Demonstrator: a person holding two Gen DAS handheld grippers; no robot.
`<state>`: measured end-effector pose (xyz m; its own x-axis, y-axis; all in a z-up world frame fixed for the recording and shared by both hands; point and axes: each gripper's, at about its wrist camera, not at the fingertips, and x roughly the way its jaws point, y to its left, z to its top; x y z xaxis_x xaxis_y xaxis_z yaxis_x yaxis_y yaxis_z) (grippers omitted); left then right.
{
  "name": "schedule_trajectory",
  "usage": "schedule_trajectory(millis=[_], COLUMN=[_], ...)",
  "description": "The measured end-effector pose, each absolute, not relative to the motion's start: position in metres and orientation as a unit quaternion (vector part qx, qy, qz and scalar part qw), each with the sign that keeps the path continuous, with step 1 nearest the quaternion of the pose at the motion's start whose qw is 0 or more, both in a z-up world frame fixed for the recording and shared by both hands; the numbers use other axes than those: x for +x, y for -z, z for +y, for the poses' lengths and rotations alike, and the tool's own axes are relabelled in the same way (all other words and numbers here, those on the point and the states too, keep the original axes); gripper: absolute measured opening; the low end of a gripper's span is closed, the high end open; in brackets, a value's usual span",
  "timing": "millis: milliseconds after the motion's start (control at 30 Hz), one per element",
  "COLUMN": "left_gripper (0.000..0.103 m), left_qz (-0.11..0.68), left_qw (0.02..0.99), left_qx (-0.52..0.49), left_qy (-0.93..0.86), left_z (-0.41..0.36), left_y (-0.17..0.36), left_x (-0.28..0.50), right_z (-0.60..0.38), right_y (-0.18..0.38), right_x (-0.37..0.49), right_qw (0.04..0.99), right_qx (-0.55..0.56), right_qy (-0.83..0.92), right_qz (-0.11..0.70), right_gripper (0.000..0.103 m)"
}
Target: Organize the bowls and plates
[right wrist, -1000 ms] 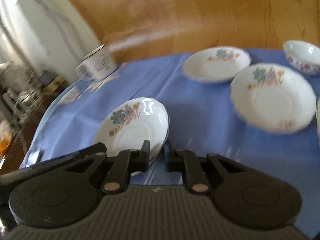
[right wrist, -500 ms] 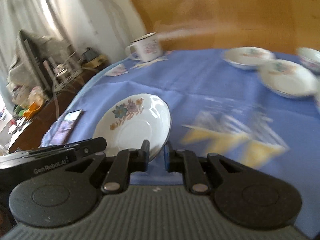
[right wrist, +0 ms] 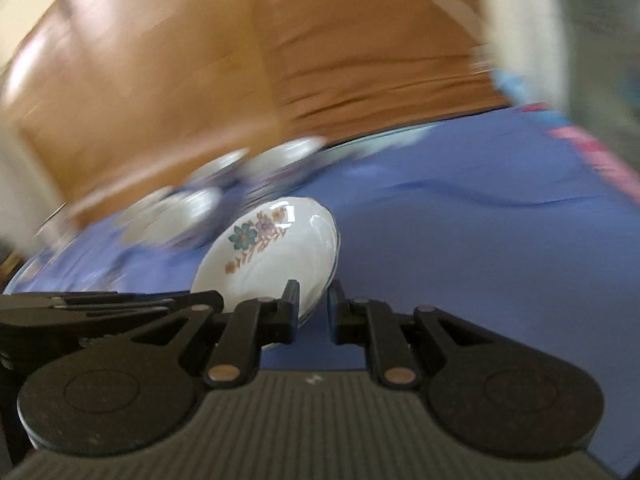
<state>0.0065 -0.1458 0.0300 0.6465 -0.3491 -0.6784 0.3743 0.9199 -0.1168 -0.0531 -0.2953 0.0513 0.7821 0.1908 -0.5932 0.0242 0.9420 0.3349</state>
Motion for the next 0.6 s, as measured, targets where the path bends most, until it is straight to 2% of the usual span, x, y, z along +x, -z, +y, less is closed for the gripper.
schedule_trajectory(millis=[100,200,267,300,400,600], left_gripper=[0.02,0.026,0.037,0.038,0.041,0.042], left_qz=[0.369,0.351,0.344,0.347,0.346,0.296], left_qw=[0.901,0.907,0.909,0.907,0.91,0.934], left_qx=[0.039,0.056,0.072,0.074,0.063,0.01], left_qy=[0.223,0.227,0.224,0.228,0.219,0.2], left_z=[-0.196,-0.229,-0.238,-0.238,-0.216,-0.124], left_y=[-0.024,-0.016,-0.014,-0.013,-0.019,-0.054], left_x=[0.022,0.022,0.02,0.02,0.023,0.003], right_z=[-0.328,-0.348,-0.349,-0.346,-0.35,-0.332], right_y=[-0.042,-0.031,-0.031,-0.031,-0.036,-0.059], right_x=[-0.048,-0.045,-0.048,-0.048,-0.048,-0.053], right_qw=[0.927,0.918,0.918,0.921,0.93,0.947], right_qx=[0.18,0.21,0.221,0.218,0.212,0.207], right_qy=[0.005,0.013,0.016,0.026,0.056,0.042], right_qz=[0.329,0.335,0.329,0.322,0.294,0.241], right_gripper=[0.017,0.018,0.021,0.026,0.036,0.035])
